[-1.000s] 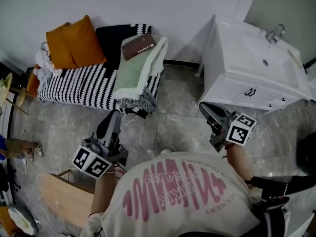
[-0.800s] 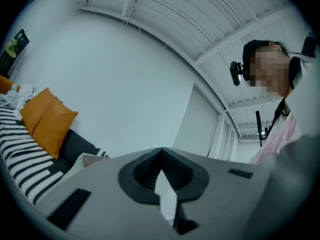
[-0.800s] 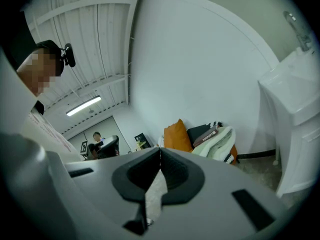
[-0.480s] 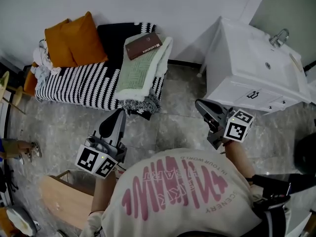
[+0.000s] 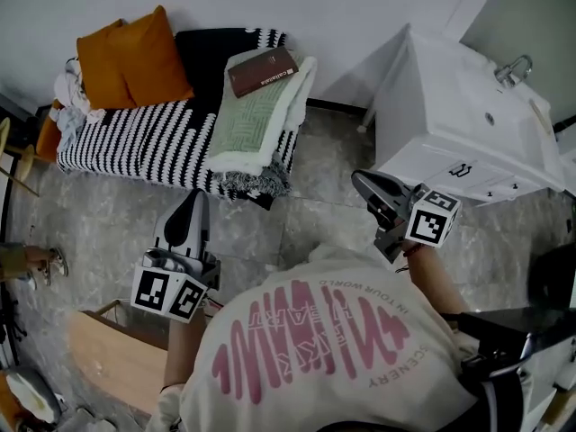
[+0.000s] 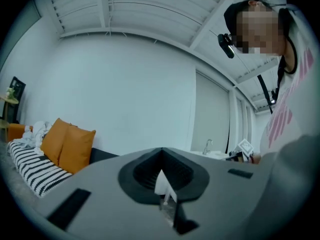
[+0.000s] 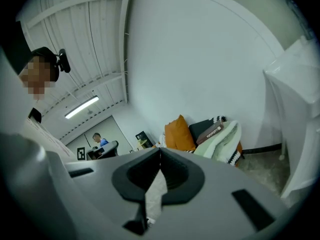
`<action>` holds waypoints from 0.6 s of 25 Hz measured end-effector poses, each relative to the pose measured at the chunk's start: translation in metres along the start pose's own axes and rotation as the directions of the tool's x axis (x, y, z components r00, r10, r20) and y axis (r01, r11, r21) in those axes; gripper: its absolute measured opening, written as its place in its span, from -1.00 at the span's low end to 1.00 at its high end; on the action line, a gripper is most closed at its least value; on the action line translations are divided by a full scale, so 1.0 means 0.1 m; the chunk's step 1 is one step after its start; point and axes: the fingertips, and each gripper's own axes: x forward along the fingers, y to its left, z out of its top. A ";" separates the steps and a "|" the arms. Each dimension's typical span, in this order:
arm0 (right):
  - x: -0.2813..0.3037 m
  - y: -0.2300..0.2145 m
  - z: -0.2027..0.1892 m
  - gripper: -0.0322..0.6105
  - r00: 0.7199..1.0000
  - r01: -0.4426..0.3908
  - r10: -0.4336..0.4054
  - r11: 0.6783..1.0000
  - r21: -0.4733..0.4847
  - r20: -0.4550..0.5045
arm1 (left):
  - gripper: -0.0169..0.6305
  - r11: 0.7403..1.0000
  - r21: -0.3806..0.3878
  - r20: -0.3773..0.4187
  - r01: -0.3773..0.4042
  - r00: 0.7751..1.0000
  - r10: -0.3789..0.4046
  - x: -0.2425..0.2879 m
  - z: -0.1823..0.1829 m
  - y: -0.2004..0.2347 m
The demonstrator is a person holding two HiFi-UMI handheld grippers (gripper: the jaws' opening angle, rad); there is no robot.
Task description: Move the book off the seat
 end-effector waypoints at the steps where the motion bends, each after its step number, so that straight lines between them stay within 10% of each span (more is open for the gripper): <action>1: 0.01 -0.02 0.01 -0.86 1.000 0.001 -0.001 1.000 -0.001 -0.002 | -0.92 1.000 -0.007 -0.002 -0.004 1.000 0.004 -0.01 -0.01 0.00; 15: 0.78 -0.36 0.42 -0.86 0.990 -0.125 0.120 0.990 -0.073 -0.073 | -0.92 0.973 -0.122 0.106 -0.198 0.972 0.211 -0.20 0.15 0.43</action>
